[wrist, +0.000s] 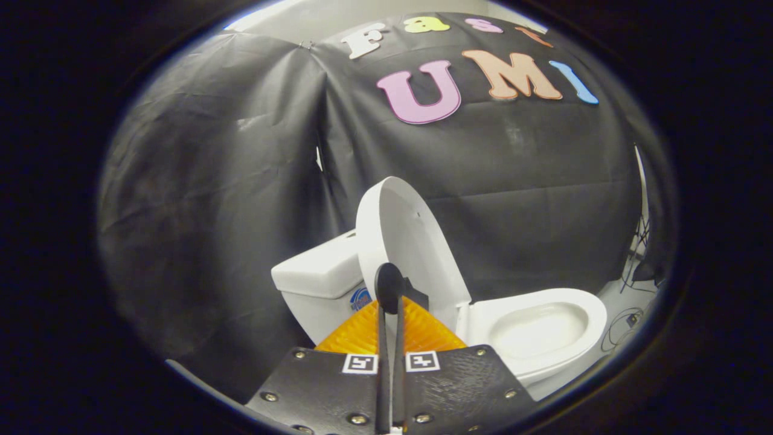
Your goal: Open the toilet lid.
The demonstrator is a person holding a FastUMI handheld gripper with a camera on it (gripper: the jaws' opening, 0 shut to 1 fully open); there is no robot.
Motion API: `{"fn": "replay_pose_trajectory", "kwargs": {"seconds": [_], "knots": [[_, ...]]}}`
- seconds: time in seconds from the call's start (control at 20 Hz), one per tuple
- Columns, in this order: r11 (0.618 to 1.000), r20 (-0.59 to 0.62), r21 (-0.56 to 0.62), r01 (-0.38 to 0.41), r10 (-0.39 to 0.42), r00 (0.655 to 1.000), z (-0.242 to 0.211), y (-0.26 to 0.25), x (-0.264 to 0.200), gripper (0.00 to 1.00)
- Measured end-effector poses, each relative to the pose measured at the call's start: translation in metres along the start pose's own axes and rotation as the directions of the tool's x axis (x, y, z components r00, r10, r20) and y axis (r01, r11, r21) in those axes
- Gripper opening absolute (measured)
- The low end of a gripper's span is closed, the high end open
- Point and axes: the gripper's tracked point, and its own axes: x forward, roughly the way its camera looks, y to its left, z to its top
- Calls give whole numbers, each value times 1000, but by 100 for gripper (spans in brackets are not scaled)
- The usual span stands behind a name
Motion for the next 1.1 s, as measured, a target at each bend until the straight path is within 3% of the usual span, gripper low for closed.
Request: {"fn": "replay_pose_trajectory", "kwargs": {"seconds": [0.1,0.35,0.5,0.55,1.1], "knots": [[1000,-11,14,-20,21,1000,-3,1,0,4],[999,-30,45,-15,17,999,2,-2,-9,18],[999,-18,37,28,-27,999,12,-21,-19,31],[998,-10,35,43,-43,999,15,-26,-23,40],[988,-4,-6,157,-157,988,41,-107,-59,80]]}}
